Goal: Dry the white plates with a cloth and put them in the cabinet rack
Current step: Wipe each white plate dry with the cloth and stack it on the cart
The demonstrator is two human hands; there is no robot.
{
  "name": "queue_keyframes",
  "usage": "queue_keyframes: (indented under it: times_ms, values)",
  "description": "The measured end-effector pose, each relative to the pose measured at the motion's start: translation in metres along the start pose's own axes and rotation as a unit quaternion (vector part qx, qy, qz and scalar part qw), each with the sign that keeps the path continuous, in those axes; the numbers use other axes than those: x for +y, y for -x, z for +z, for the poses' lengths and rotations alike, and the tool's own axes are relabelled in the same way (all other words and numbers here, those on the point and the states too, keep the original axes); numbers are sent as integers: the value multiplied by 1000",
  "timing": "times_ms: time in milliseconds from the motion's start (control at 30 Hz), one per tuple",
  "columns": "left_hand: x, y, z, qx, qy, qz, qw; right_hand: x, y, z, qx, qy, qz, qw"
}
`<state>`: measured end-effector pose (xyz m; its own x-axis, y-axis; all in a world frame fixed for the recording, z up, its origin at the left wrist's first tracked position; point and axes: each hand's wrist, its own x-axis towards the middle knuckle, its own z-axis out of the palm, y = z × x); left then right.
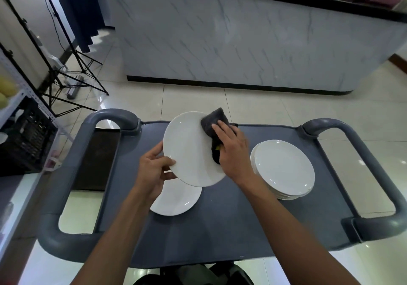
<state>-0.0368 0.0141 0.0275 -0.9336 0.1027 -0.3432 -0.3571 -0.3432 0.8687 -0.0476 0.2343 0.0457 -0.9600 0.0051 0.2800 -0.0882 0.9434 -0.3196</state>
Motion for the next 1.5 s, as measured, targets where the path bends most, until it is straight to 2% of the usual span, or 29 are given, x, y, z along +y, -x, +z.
queue_keyframes:
  times_ms: [333, 567, 733, 867, 1267, 1400, 1500]
  values:
    - [-7, -8, 4, 62, 5, -2, 998, -17, 57, 12, -84, -50, -2, 995]
    - [-5, -5, 4, 45, 1, 19, 999, -48, 83, 19, -47, -113, -67, 990]
    - [-5, -2, 1, 50, 3, 32, 998, -36, 86, 19, -65, -97, -107, 987]
    - [-5, -2, 1, 54, 14, 27, 998, -27, 82, 17, -52, -75, -80, 993]
    - [-7, 0, -8, 8, -12, 56, 998, 0, 35, -2, 79, -35, 8, 996]
    - [-9, 3, -9, -8, -20, 69, 997, 2, 18, -12, 96, -85, 36, 991]
    - [-9, 3, -12, -16, -21, 72, 997, 2, 10, -19, 81, -158, 52, 983]
